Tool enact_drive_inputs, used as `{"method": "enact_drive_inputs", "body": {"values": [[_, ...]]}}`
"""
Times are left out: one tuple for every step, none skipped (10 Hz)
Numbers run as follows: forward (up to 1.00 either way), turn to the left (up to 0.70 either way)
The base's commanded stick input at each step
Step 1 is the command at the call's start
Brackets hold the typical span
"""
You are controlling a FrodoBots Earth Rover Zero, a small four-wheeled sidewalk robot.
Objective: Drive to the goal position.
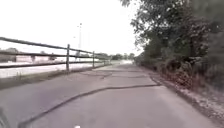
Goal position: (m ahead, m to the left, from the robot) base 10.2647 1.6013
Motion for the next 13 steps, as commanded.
{"method": "enact_drive_inputs", "body": {"values": [[1.00,-0.09],[1.00,-0.09],[1.00,-0.08],[1.00,-0.08],[1.00,-0.07],[1.00,-0.07],[1.00,-0.07],[1.00,-0.07],[1.00,-0.07],[1.00,-0.07],[1.00,-0.06],[1.00,-0.05],[1.00,-0.04]]}}
